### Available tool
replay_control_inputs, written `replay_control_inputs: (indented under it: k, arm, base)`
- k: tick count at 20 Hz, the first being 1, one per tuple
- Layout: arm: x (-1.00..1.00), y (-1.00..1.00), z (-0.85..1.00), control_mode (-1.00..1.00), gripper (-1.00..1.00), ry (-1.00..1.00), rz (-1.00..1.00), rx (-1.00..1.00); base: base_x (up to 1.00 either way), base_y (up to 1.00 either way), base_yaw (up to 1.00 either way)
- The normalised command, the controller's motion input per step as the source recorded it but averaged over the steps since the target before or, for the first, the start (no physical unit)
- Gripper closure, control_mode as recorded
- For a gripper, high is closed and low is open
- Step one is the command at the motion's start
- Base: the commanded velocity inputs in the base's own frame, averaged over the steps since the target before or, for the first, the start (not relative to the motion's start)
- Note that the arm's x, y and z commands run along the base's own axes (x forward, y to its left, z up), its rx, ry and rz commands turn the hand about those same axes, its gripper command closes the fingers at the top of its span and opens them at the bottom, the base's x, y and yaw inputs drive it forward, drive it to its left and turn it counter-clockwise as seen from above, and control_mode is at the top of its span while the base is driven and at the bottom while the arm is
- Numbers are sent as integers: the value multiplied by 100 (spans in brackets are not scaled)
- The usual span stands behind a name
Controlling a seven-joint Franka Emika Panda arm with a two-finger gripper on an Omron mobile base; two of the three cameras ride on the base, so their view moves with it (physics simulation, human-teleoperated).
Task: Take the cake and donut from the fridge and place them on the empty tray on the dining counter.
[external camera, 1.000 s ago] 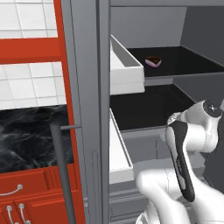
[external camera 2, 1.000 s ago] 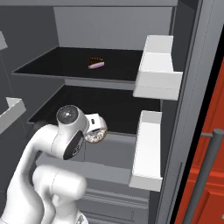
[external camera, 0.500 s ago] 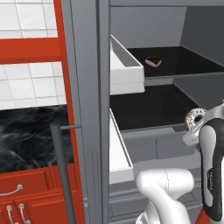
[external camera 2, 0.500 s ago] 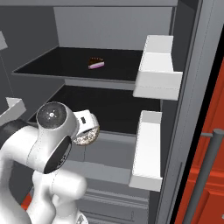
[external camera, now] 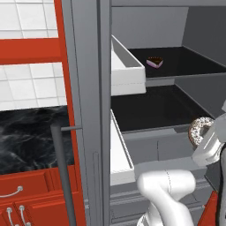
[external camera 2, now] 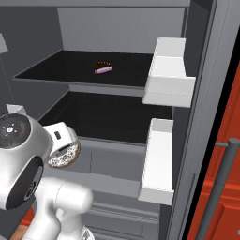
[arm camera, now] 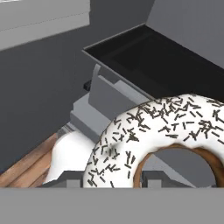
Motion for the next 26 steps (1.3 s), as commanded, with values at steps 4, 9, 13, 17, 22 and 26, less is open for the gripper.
replay_control_inputs:
  k: [4, 9, 13, 17, 22, 26]
  arm:
    - [-1, 41, -6, -100, 100, 0, 0, -7]
    - [0, 0, 0, -100, 100, 0, 0, 0]
    - [0, 0, 0, 100, 100, 0, 0, 0]
    - [0, 0, 0, 100, 100, 0, 0, 0]
    - [0, 0, 0, 100, 100, 0, 0, 0]
    - [0, 0, 0, 100, 100, 0, 0, 0]
  base:
    - [0, 0, 0]
    - [0, 0, 0]
    - [-7, 0, 0]
    - [-60, -9, 0]
    - [-100, -30, -2]
    - [-96, -29, -4]
